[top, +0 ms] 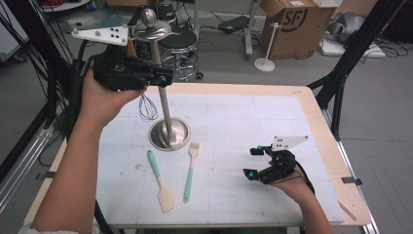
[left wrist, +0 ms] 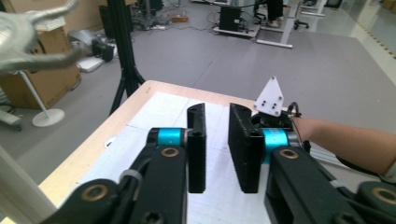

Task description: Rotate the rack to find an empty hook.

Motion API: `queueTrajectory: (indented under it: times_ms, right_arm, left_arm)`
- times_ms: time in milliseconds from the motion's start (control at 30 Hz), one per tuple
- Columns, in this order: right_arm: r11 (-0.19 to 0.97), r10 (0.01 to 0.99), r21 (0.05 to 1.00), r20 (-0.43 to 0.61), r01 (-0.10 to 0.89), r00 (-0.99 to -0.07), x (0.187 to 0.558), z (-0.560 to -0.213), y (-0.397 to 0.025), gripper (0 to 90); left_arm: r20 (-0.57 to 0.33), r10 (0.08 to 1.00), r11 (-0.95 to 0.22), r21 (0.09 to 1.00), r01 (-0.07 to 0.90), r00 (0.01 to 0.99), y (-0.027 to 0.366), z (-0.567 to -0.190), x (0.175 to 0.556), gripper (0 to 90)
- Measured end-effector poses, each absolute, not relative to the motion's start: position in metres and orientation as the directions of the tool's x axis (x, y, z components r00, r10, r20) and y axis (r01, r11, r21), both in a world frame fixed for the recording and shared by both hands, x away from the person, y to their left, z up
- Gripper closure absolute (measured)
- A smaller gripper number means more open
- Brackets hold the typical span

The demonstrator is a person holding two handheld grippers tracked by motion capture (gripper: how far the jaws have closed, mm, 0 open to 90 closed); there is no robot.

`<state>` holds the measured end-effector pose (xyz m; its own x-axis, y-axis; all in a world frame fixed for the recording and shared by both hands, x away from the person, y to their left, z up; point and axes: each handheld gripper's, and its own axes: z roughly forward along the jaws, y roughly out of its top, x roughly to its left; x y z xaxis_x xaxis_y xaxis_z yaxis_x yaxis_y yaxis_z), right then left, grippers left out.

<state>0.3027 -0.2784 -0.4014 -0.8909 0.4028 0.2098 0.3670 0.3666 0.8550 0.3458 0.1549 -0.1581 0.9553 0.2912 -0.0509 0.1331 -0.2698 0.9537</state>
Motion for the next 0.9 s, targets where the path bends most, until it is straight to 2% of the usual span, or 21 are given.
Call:
queueTrajectory:
  times_ms: [400, 900]
  right_arm:
    - [0.374, 0.398, 0.852, 0.209, 0.366, -0.893, 0.303, -0.402, -0.278, 11.7]
    - [0.373, 0.401, 0.852, 0.209, 0.368, -0.892, 0.303, -0.403, -0.277, 11.7]
  left_arm:
    - [-0.081, 0.257, -0.272, 0.950, 0.152, 0.963, 0.159, -0.177, 0.346, 64.9]
    - [-0.107, 0.261, -0.264, 0.948, 0.178, 0.959, 0.161, -0.208, 0.343, 53.1]
